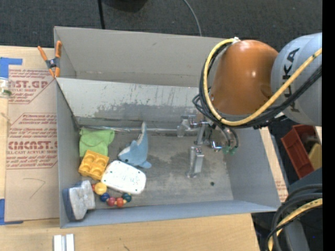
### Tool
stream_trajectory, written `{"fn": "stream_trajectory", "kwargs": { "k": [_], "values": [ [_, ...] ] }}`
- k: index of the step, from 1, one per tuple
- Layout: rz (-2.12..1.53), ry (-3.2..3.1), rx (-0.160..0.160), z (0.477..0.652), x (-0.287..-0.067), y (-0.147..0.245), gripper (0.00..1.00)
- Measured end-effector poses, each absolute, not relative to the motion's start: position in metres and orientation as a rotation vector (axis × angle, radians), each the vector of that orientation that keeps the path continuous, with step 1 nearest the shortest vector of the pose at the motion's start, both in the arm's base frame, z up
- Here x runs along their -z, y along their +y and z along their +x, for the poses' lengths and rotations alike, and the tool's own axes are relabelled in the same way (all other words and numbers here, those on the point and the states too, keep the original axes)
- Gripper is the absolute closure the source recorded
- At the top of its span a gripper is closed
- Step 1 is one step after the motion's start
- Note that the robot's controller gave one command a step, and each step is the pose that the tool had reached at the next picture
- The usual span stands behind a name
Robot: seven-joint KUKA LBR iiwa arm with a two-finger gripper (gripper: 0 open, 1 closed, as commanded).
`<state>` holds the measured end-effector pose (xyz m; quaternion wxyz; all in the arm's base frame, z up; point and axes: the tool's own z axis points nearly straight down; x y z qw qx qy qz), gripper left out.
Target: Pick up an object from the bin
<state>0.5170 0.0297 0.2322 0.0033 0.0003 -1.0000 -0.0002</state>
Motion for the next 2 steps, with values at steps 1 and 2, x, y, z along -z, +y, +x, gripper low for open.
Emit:
{"fn": "stream_trajectory", "kwargs": {
  "k": [1,2],
  "values": [
    [0.000,-3.143,0.001,0.518,-0.237,0.030,0.00],
    [-0.084,-3.142,0.001,0.539,-0.221,0.057,0.00]
  ]
}}
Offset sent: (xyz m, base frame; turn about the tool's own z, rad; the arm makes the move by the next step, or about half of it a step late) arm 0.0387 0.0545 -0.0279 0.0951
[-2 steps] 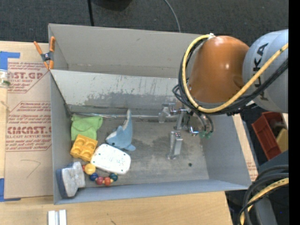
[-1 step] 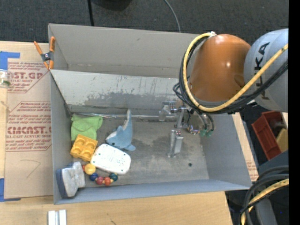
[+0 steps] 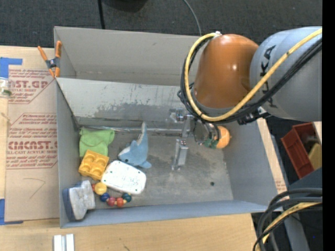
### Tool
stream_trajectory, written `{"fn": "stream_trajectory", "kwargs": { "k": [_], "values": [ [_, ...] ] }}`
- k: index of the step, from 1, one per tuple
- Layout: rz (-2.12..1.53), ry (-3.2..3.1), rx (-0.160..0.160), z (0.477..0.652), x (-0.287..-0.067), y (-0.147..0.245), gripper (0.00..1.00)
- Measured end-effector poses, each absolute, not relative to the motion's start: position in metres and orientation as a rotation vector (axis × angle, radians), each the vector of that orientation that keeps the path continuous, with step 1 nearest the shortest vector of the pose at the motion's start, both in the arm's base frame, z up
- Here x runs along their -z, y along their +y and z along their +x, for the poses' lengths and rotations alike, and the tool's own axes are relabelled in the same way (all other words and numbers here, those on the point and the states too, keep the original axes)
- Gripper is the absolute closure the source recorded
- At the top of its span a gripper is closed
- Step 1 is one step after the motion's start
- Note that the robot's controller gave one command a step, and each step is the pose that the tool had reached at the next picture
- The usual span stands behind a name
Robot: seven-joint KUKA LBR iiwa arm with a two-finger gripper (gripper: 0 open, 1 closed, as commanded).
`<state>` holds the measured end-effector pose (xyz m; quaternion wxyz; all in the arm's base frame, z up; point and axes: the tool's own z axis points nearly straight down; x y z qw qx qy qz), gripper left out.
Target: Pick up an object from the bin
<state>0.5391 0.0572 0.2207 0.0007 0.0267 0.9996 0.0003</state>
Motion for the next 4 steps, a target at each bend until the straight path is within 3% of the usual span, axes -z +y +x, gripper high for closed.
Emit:
{"fn": "stream_trajectory", "kwargs": {
  "k": [1,2,3,4],
  "values": [
    [0.016,3.139,-0.002,0.542,-0.193,0.071,0.00],
    [-0.035,3.138,-0.002,0.562,-0.172,0.092,0.00],
    [0.073,3.134,-0.005,0.554,-0.129,0.123,0.00],
    [-0.095,3.137,-0.003,0.556,-0.100,0.129,0.00]
  ]
}}
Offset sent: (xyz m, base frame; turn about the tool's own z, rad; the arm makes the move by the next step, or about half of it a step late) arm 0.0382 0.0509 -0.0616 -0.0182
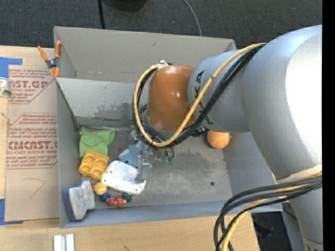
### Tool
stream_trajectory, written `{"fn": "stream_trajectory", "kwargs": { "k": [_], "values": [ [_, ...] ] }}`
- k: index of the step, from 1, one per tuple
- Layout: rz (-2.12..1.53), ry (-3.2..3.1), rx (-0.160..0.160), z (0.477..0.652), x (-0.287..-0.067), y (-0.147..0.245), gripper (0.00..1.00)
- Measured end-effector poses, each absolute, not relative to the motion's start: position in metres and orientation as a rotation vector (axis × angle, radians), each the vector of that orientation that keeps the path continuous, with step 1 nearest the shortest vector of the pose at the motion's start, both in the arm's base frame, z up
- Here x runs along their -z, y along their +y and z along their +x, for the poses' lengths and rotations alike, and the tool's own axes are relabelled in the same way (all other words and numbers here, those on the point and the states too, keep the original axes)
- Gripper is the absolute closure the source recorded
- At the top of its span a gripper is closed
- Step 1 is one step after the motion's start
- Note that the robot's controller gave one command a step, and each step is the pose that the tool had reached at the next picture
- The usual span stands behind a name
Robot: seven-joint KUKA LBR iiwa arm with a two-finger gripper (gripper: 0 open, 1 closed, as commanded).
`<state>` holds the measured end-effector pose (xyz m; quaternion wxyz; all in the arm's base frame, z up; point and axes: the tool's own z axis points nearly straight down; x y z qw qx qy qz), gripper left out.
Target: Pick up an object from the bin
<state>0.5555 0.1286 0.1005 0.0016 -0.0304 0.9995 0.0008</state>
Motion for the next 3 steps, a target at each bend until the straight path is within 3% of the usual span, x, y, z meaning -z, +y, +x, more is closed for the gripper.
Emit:
{"fn": "stream_trajectory", "kwargs": {
  "k": [1,2,3],
  "values": [
    [-0.258,3.117,-0.007,0.561,-0.074,0.126,1.00],
    [-0.258,3.117,-0.007,0.561,-0.074,0.126,1.00],
    [-0.390,3.100,-0.007,0.553,-0.196,0.116,1.00]
  ]
}}
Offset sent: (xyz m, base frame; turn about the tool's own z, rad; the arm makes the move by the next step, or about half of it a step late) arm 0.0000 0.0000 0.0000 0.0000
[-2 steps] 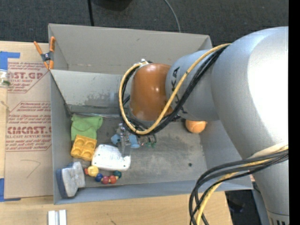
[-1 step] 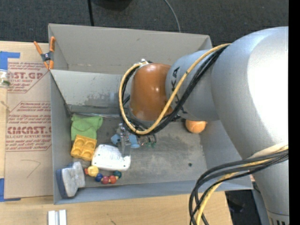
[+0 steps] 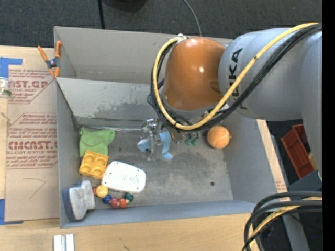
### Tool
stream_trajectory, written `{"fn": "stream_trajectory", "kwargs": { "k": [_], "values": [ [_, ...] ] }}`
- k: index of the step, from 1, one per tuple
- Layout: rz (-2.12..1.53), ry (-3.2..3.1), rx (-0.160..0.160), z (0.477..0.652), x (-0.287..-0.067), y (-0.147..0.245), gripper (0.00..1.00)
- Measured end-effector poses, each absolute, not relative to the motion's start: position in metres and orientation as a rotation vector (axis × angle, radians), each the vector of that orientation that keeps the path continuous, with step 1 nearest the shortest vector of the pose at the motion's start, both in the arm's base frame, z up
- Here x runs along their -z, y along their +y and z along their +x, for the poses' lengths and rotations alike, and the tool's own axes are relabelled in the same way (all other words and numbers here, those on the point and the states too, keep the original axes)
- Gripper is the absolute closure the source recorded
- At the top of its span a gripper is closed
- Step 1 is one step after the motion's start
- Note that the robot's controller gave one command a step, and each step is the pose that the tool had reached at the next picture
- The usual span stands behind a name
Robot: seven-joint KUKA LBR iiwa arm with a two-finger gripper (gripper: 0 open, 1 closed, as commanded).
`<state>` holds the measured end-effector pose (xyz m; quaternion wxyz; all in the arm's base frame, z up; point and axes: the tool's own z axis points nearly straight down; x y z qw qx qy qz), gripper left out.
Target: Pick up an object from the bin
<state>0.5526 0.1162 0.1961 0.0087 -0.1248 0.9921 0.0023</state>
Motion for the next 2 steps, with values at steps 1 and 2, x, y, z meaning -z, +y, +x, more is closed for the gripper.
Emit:
{"fn": "stream_trajectory", "kwargs": {
  "k": [1,2],
  "values": [
    [-0.390,3.100,-0.008,0.552,-0.196,0.116,1.00],
    [-0.482,3.083,-0.008,0.558,-0.294,0.106,1.00]
  ]
}}
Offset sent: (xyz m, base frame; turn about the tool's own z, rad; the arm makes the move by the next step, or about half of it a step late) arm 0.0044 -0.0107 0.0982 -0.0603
